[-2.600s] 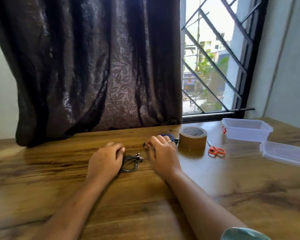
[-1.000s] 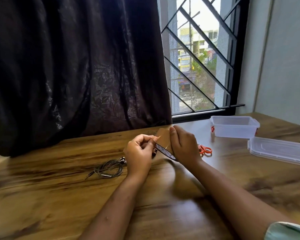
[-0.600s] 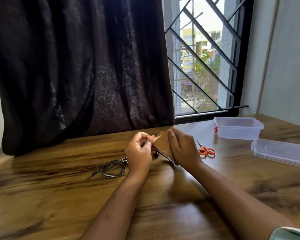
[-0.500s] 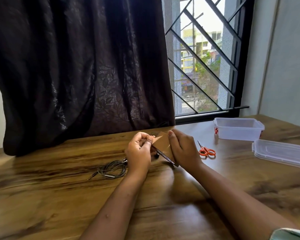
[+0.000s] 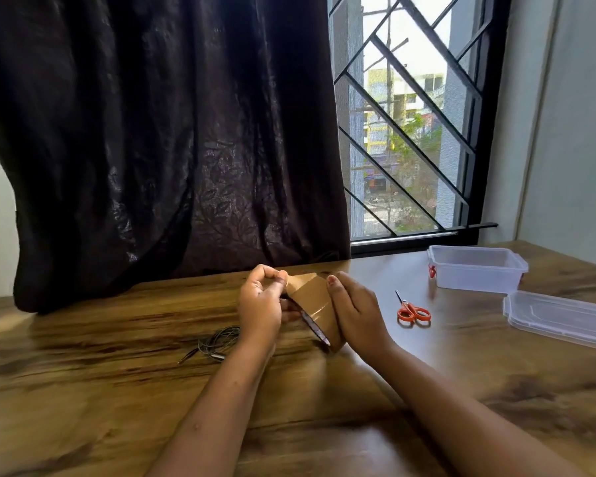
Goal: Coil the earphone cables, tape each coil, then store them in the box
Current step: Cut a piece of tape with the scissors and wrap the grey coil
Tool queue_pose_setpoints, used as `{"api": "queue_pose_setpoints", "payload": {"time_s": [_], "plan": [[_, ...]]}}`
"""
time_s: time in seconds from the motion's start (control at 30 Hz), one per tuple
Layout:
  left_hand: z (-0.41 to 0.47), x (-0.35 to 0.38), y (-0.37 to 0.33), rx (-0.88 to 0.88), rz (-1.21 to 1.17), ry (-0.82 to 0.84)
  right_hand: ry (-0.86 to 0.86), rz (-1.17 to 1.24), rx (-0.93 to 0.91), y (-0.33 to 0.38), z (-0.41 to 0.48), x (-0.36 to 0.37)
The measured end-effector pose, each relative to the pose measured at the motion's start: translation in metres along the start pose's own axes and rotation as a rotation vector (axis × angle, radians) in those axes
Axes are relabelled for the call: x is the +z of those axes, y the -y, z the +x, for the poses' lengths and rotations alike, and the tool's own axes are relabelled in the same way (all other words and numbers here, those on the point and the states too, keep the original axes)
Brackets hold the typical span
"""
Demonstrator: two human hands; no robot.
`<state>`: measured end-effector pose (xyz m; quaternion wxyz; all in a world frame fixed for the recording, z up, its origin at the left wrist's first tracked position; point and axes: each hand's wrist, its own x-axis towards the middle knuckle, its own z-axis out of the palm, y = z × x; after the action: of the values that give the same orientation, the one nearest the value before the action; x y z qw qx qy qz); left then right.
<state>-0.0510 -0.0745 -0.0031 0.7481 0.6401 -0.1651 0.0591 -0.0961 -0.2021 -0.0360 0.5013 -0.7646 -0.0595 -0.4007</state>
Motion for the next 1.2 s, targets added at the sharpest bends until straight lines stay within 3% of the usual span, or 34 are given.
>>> {"api": "queue_pose_setpoints", "payload": {"time_s": [0.3,0.5,0.63,0.7,0.77,0.83,0.9,1.2], "plan": [[0.010,-0.007,0.006,-0.043,0.026,-0.069,0.154,0.133,0.227,0.010,-0.004,0.000],[0.007,-0.009,-0.002,-0.042,0.011,0.017,0.303,0.356,0.388,0.022,-0.002,-0.008],[0.001,-0.009,-0.010,0.018,0.004,0.077,0.209,0.294,0.385,0.016,0.007,-0.021],[-0.001,-0.008,-0.013,0.012,-0.005,0.112,0.109,-0.076,0.351,0.001,0.014,-0.037],[-0.003,-0.006,-0.015,-0.002,-0.018,0.140,0.171,-0.829,0.364,-0.013,0.017,-0.060],[-0.005,-0.005,-0.016,0.002,-0.012,0.153,0.250,-1.195,0.461,-0.019,0.015,-0.074],[-0.006,-0.004,-0.017,0.012,-0.006,0.150,0.313,-1.234,0.524,-0.020,0.015,-0.076],[-0.009,-0.001,-0.018,0.046,0.004,0.135,0.289,-1.153,0.444,-0.020,0.017,-0.067]]}}
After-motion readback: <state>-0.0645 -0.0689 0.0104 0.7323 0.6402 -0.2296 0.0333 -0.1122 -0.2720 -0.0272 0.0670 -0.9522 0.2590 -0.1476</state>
